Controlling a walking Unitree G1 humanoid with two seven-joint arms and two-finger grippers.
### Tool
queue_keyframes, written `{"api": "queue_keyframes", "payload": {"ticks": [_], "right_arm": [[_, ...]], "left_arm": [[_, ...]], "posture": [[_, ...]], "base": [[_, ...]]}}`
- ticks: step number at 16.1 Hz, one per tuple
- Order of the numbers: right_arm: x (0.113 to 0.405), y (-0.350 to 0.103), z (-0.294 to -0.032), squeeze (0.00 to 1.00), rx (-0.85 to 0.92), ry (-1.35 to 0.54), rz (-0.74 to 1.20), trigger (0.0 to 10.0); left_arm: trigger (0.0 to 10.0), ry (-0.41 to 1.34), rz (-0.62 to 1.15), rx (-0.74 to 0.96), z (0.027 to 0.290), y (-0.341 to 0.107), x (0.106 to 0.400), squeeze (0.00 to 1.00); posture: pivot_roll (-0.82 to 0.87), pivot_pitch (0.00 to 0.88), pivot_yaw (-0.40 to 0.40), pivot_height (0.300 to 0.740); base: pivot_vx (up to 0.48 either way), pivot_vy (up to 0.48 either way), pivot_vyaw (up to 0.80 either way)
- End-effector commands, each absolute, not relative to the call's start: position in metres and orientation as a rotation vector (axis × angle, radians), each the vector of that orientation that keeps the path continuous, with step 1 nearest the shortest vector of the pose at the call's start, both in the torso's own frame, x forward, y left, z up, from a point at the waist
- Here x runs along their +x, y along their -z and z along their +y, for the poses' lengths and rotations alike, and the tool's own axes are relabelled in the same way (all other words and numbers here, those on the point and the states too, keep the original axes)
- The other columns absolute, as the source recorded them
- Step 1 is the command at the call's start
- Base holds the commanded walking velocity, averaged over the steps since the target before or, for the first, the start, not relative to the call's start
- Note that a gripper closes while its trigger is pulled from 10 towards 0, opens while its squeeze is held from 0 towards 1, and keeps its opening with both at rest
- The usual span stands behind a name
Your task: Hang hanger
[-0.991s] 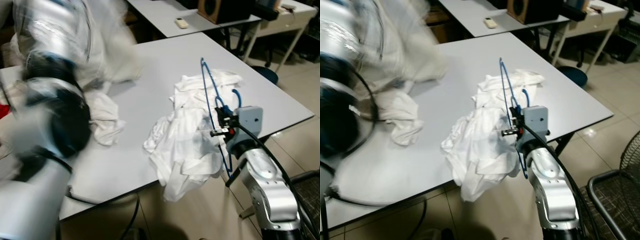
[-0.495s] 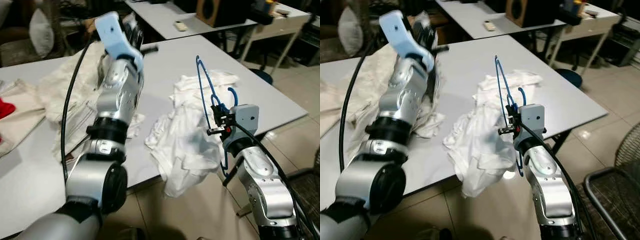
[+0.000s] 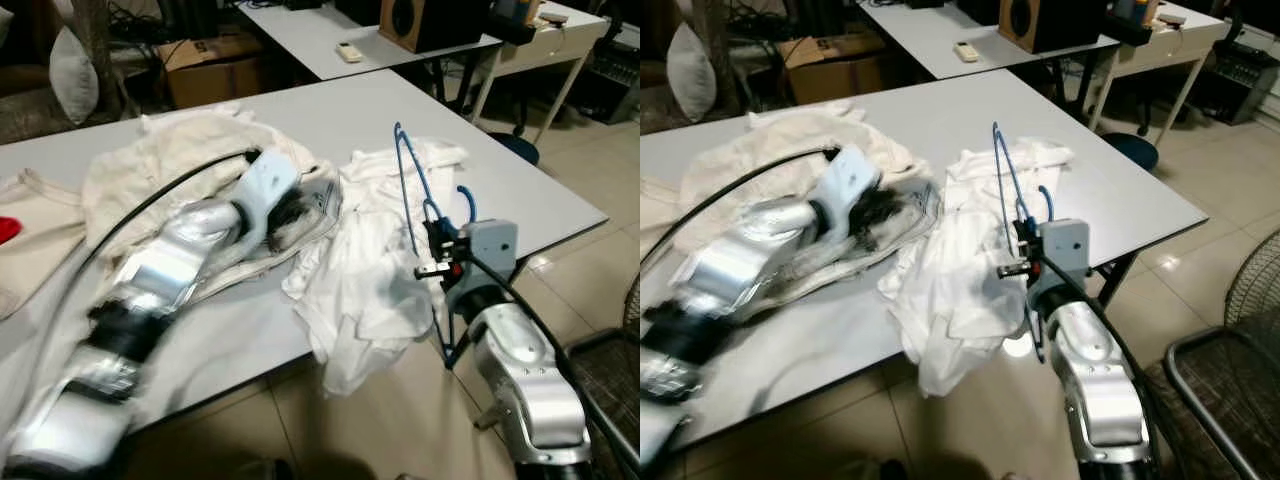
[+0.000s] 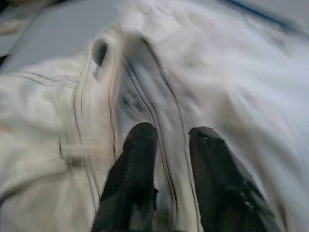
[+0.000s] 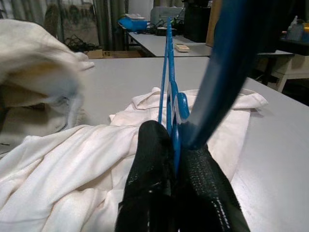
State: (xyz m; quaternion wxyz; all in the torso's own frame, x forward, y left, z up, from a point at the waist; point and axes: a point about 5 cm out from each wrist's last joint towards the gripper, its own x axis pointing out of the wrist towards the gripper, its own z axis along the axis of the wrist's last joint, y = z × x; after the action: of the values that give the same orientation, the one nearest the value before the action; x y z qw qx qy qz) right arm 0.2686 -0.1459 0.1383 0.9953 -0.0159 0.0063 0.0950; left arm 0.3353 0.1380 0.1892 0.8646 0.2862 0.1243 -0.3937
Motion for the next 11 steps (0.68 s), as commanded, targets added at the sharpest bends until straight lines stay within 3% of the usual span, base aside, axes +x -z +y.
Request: {"api": "queue_keyframes", "payload": {"ticks": [1, 4, 6, 10, 11], "right_arm": [[0.269, -0.143, -0.145, 0.0, -0.04, -0.193, -0.009, 10.0], [0.269, -0.142, -0.145, 0.0, -0.041, -0.195, -0.009, 10.0], [0.27, -0.142, -0.145, 0.0, -0.041, -0.2, -0.01, 10.0], [0.269, -0.141, -0.155, 0.0, -0.031, -0.133, -0.004, 10.0], [0.267, -0.139, -0.163, 0.0, -0.04, -0.091, 0.009, 10.0]], "left_arm": [[10.0, 0.947, 0.28, 0.693, 0.139, -0.194, 0.324, 1.0], [10.0, 1.059, 0.23, 0.83, 0.145, -0.204, 0.312, 1.0], [10.0, 0.974, 0.082, 0.877, 0.136, -0.213, 0.319, 1.0], [10.0, 0.791, -0.087, 0.63, 0.099, -0.202, 0.332, 1.0], [10.0, 0.755, -0.096, 0.597, 0.093, -0.196, 0.337, 0.32]], "posture": [[-0.15, 0.0, 0.064, 0.74], [-0.14, 0.0, 0.063, 0.74], [-0.14, 0.0, 0.063, 0.74], [-0.16, 0.0, 0.059, 0.74], [-0.17, 0.0, 0.058, 0.74]], "base": [[0.0, 0.0, 0.0], [0.0, 0.0, 0.0], [0.0, 0.0, 0.0], [0.0, 0.0, 0.0], [0.0, 0.0, 0.0]]}}
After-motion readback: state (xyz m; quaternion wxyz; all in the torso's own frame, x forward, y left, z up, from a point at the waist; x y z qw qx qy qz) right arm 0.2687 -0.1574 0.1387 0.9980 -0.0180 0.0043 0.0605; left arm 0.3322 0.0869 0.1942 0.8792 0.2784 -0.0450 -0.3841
